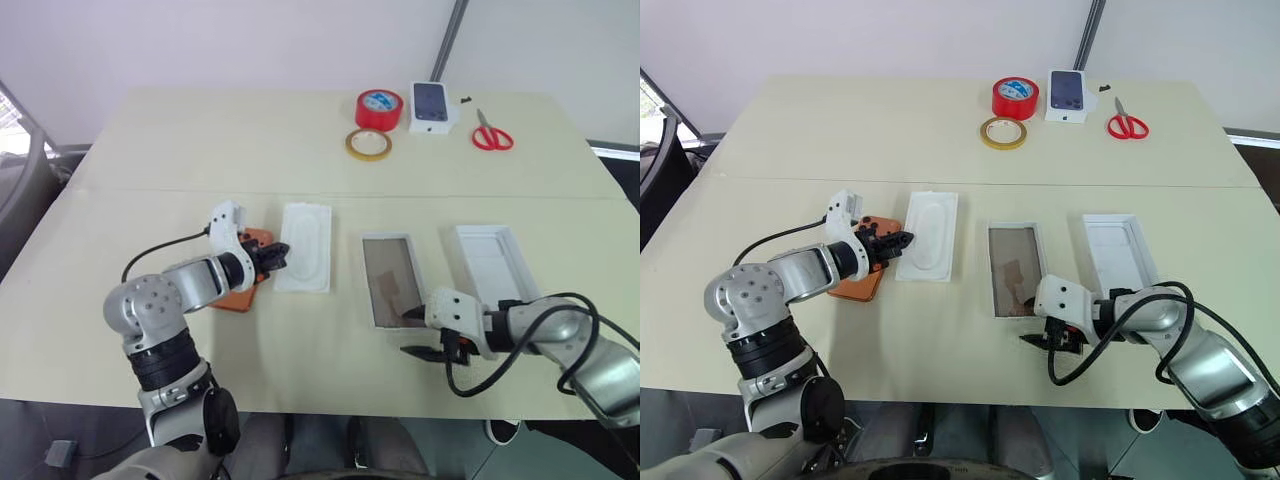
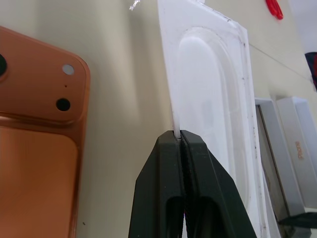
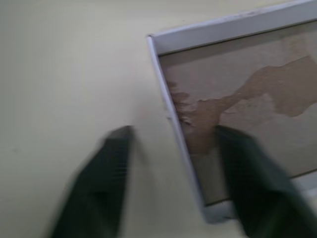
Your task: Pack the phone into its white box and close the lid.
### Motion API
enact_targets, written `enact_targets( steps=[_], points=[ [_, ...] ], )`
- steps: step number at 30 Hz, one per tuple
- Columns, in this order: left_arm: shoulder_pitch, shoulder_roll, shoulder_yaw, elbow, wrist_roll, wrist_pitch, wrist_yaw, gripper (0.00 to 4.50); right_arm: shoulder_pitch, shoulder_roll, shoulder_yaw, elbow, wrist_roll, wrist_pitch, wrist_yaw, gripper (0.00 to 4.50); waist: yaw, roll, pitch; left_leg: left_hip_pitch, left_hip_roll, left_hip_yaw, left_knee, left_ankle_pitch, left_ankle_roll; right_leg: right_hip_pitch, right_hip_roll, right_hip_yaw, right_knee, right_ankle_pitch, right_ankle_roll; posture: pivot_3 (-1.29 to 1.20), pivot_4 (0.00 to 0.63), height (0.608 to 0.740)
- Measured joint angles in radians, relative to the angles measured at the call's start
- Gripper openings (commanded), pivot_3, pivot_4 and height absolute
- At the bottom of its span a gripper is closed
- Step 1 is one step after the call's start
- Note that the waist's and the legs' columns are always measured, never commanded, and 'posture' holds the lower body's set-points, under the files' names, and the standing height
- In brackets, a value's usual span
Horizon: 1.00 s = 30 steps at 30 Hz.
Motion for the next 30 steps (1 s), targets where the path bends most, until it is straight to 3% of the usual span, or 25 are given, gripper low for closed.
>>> enact_targets(
  steps=[2, 9, 16, 22, 28, 30],
  points=[
    [-0.004, 0.012, 0.017, 0.000, 0.000, -0.002, -0.001, 0.00, -0.017, 0.000, 0.011, -0.001, -0.012, 0.000, 0.010, 0.04, 0.000, 0.000, 0.000, 0.000, 0.000, 0.000, 0.000, 0.000, 0.000, 0.000, 0.000, 0.000, 0.000, 0.000, 0.000, 0.00, 0.150, 0.740],
    [-0.053, 0.046, 0.087, 0.013, 0.000, -0.017, -0.001, 0.00, -0.130, 0.041, 0.086, -0.021, -0.068, 0.013, 0.010, 0.04, -0.001, 0.000, 0.000, 0.000, 0.000, 0.000, 0.000, 0.000, -0.001, 0.000, 0.000, 0.000, 0.000, 0.000, 0.000, 0.00, 0.150, 0.740],
    [-0.085, 0.082, 0.112, 0.052, 0.002, -0.024, -0.001, 0.00, -0.340, 0.215, 0.256, 0.016, -0.171, 0.094, -0.036, 0.04, -0.004, -0.001, 0.000, 0.000, 0.000, 0.000, 0.000, 0.001, -0.002, -0.001, 0.000, 0.000, 0.000, 0.000, 0.000, 0.00, 0.150, 0.740],
    [-0.085, 0.070, 0.100, 0.044, 0.001, -0.015, -0.003, 0.00, -0.436, 0.303, 0.310, 0.082, -0.227, 0.141, -0.058, 0.04, 0.001, -0.001, 0.000, -0.001, 0.000, 0.000, 0.000, 0.001, -0.002, -0.001, -0.001, 0.000, 0.000, 0.000, 0.000, 0.00, 0.150, 0.740],
    [-0.086, 0.018, 0.096, 0.023, 0.001, 0.015, 0.005, 0.00, -0.403, 0.320, 0.258, 0.048, -0.196, 0.187, -0.069, 2.81, -0.001, -0.001, 0.000, -0.001, 0.000, 0.000, -0.001, 0.001, -0.002, -0.002, -0.001, -0.001, 0.000, 0.000, 0.000, 0.00, 0.150, 0.740],
    [-0.087, -0.006, 0.094, 0.008, 0.004, 0.022, 0.014, 0.00, -0.362, 0.299, 0.195, 0.003, -0.158, 0.194, -0.065, 2.81, 0.000, -0.001, 0.000, -0.001, 0.000, 0.000, -0.001, 0.001, -0.002, -0.002, -0.001, -0.001, 0.000, 0.000, 0.000, 0.00, 0.150, 0.740]
  ],
)
